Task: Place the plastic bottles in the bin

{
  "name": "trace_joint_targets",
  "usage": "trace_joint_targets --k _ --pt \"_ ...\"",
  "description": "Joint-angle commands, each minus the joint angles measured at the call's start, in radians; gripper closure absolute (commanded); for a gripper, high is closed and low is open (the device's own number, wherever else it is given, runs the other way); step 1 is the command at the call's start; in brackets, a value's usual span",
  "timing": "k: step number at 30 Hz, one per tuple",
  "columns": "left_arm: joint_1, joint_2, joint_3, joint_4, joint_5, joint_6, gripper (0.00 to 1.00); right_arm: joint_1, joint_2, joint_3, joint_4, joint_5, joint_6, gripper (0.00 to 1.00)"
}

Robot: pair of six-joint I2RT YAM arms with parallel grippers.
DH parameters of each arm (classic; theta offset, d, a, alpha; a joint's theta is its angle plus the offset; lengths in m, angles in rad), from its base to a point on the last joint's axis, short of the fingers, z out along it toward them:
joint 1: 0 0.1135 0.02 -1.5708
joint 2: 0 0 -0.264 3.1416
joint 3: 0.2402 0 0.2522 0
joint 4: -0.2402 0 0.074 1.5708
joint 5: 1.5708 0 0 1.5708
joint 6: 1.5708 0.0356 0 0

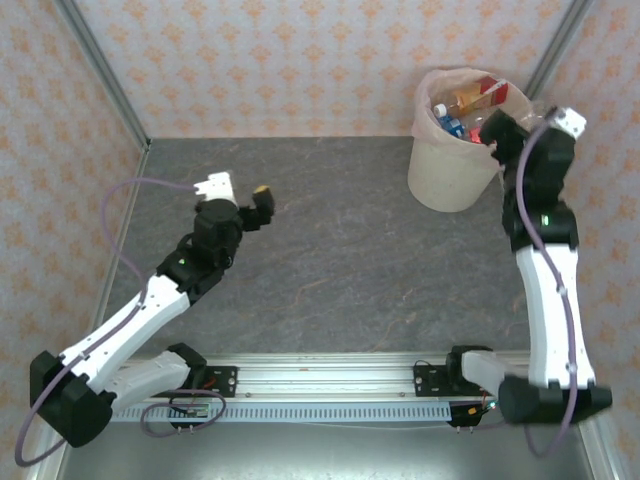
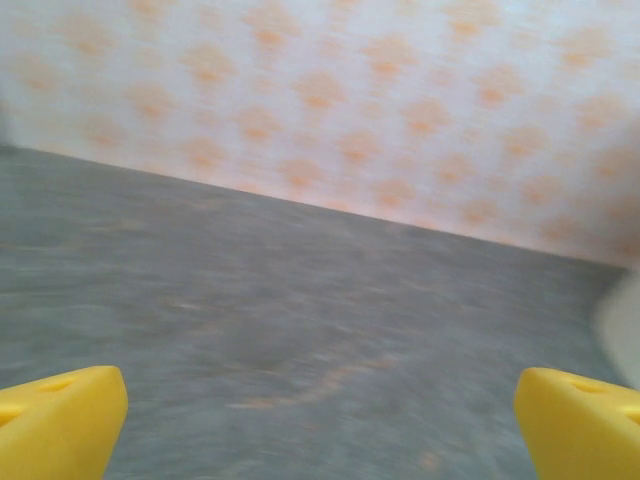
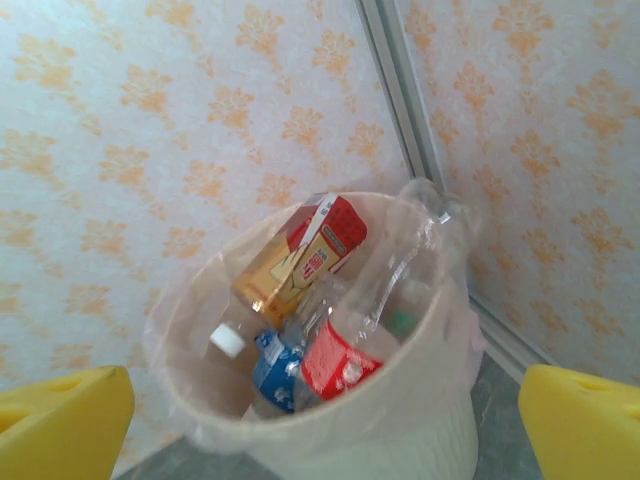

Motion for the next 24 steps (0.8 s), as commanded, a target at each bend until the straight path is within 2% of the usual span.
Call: trace_joint_targets --k 1,3,6,9,11,14,17,20,24 --pt "0.079 -0.019 -0.007 -0.169 -0.254 0.062 0.0 -0.001 -0.122 -0.184 0.123 0.04 0.043 0.01" --pt "0.131 -0.019 -0.032 -0.171 -0.283 0.088 0.0 -0.001 -0.191 -0.334 0.196 0.072 0.066 0.01" --pt "0.213 -0.006 -0.111 -0.09 -0.253 0.144 0.0 -0.001 -0.241 -0.532 0.293 0.071 0.077 0.01" --pt "0.25 0.003 -0.237 0.119 -0.199 0.257 0.0 -0.001 -0.218 -0.663 0.371 0.073 0.049 0.01" --pt "0.286 0.011 -0.3 0.211 -0.131 0.273 0.0 -0.001 -0.173 -0.737 0.416 0.098 0.03 0.01" --pt "0.371 0.045 -0.343 0.262 0.004 0.241 0.0 -0.001 -0.091 -0.826 0.518 0.096 -0.026 0.01" --pt "0.422 0.109 -0.387 0.379 0.09 0.252 0.0 -0.001 0.001 -0.872 0.607 0.089 -0.077 0.01" --pt "0.449 0.18 -0.421 0.51 0.168 0.268 0.0 -0.001 0.093 -0.885 0.667 0.065 -0.089 0.01" --pt "0.462 0.289 -0.464 0.715 0.283 0.291 0.0 -0.001 0.239 -0.875 0.746 -0.027 -0.109 0.01"
